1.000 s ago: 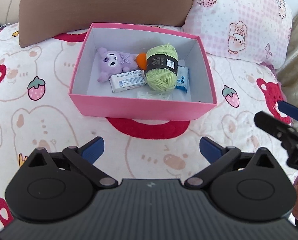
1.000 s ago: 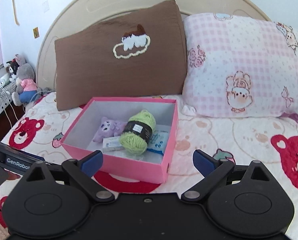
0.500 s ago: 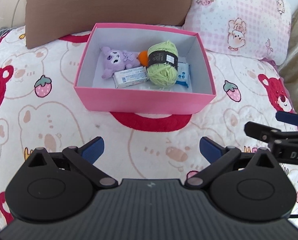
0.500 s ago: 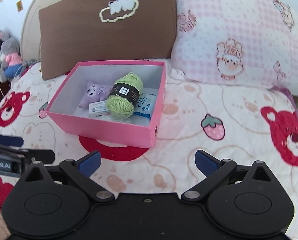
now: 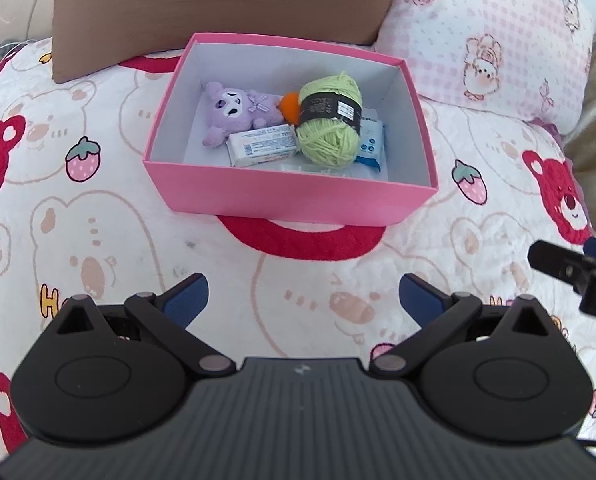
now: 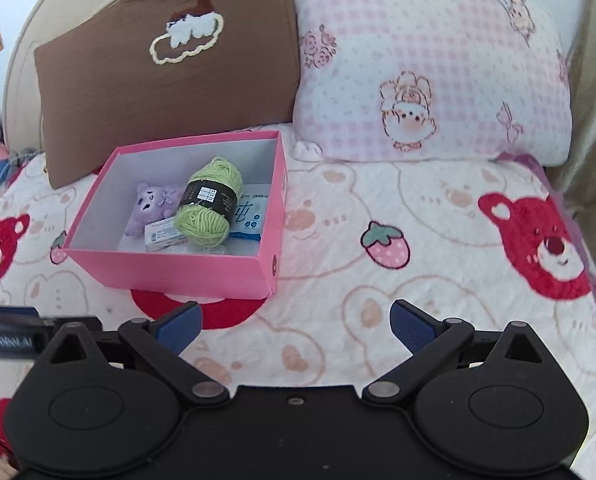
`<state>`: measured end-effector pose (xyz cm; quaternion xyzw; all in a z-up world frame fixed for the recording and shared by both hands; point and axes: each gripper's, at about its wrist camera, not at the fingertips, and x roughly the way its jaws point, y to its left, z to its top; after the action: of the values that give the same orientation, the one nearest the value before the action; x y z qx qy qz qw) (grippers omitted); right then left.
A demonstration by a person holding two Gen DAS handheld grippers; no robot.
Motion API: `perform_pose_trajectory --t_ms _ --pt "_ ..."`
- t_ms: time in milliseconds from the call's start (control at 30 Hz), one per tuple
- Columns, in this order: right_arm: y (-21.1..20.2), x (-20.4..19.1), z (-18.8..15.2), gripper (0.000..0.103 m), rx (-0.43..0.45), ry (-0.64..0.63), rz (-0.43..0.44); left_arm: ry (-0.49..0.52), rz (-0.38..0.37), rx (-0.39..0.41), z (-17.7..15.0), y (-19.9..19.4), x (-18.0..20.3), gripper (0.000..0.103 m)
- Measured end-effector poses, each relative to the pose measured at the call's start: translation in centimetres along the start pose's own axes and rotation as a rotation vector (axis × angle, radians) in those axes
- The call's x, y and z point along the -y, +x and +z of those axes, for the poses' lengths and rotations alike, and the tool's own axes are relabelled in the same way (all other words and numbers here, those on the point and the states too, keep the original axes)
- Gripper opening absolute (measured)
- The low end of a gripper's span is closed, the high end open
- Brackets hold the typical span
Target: Organize objects
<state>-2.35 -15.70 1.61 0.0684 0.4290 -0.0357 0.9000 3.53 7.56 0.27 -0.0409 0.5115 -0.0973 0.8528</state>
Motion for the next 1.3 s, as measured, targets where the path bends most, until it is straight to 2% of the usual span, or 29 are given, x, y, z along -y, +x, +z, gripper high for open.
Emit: perform_pose_trajectory --t_ms 100,167,267,400,600,833,1300 --pt "0.0 0.3 0.1 0.101 -0.023 0.013 0.029 0.013 -0.017 -0.011 -0.2 -0.1 0.4 0.103" --pt "-0.1 0.2 0.0 0.101 -0.030 0.005 0.039 0.018 -0.002 -0.009 -0.3 -0.2 0.7 0.103" --pt "-0.4 0.0 -0.1 0.101 -0.028 -0.012 0.027 0.028 0.035 0.005 -0.3 -0.4 1.2 0.103" --pt "-0.5 0.3 -0.1 0.101 -0.033 -0.005 0.015 0.034 0.021 -0.012 -0.2 -0.4 1.2 0.103" --pt "-0.5 1.1 0.0 0.101 -0.036 0.005 -0.011 0.053 0.087 -0.005 -0.3 -0.6 1.1 0.103" --pt "0.2 1.4 -0.4 0.101 -0.070 0.003 -0.044 0.051 0.101 -0.022 -0.6 -0.6 0.9 0.103" --pt "0.0 1.1 -0.4 0.101 -0.070 -0.028 -0.054 0.033 0.066 -0.060 -0.9 0.0 0.9 0.103"
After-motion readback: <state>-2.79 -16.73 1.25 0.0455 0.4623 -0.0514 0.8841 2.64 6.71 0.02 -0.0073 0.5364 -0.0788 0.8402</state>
